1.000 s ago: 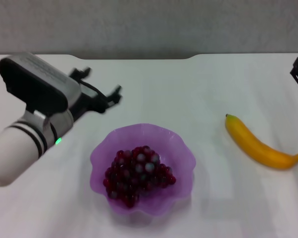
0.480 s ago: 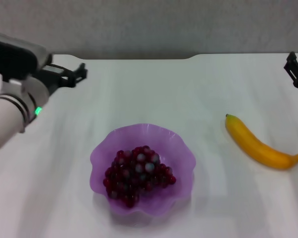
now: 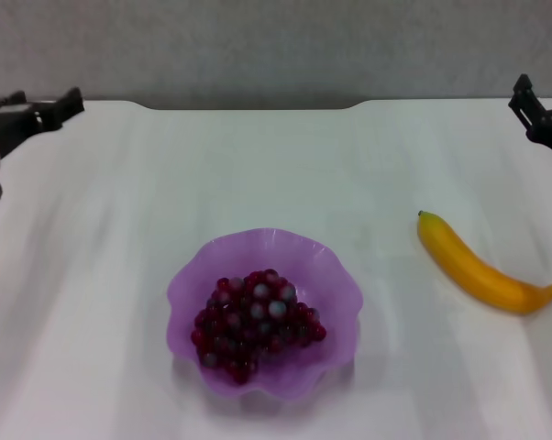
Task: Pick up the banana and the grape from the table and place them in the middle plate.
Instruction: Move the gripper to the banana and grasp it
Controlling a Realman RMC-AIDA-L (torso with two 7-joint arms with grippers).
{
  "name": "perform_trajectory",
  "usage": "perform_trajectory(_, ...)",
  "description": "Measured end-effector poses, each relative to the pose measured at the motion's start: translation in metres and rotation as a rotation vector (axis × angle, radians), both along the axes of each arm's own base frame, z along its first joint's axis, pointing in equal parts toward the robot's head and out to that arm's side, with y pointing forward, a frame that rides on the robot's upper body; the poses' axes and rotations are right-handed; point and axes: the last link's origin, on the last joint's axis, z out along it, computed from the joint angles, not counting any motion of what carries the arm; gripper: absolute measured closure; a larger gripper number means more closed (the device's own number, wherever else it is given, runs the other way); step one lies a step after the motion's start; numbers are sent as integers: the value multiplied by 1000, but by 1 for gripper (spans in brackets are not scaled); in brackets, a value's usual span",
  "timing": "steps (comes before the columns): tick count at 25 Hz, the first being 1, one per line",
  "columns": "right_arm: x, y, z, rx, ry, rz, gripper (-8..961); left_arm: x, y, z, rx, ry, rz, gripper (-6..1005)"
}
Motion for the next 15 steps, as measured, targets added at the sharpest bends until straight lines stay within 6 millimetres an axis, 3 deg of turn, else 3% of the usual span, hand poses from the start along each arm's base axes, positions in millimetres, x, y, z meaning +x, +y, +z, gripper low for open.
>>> perform_trajectory(8,-1,1,0,-2,1,3,69,-5,-8,2,83,162,-135,107)
perform_trajectory(15,2,0,0,-4,-6,-5,69,10,-18,-12,62,235,-289,107)
